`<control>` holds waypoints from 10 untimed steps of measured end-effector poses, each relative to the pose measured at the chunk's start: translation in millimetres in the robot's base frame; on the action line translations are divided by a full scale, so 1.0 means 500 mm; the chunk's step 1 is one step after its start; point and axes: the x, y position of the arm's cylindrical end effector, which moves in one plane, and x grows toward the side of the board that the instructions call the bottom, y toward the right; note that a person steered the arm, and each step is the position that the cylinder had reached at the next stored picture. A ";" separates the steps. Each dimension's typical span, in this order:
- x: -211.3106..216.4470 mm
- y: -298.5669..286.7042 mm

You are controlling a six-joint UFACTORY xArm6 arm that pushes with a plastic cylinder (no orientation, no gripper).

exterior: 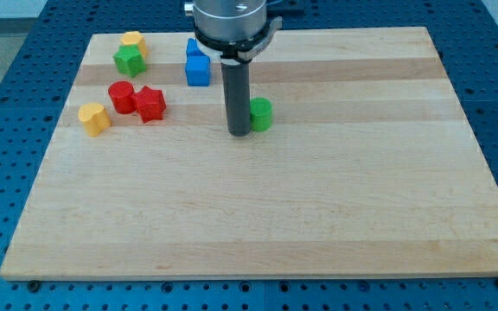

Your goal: Place the yellow heart bottom right of the green circle

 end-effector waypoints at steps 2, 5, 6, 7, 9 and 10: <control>0.070 -0.214; 0.026 -0.488; -0.038 -0.488; -0.066 -0.470; -0.066 -0.321; -0.060 -0.239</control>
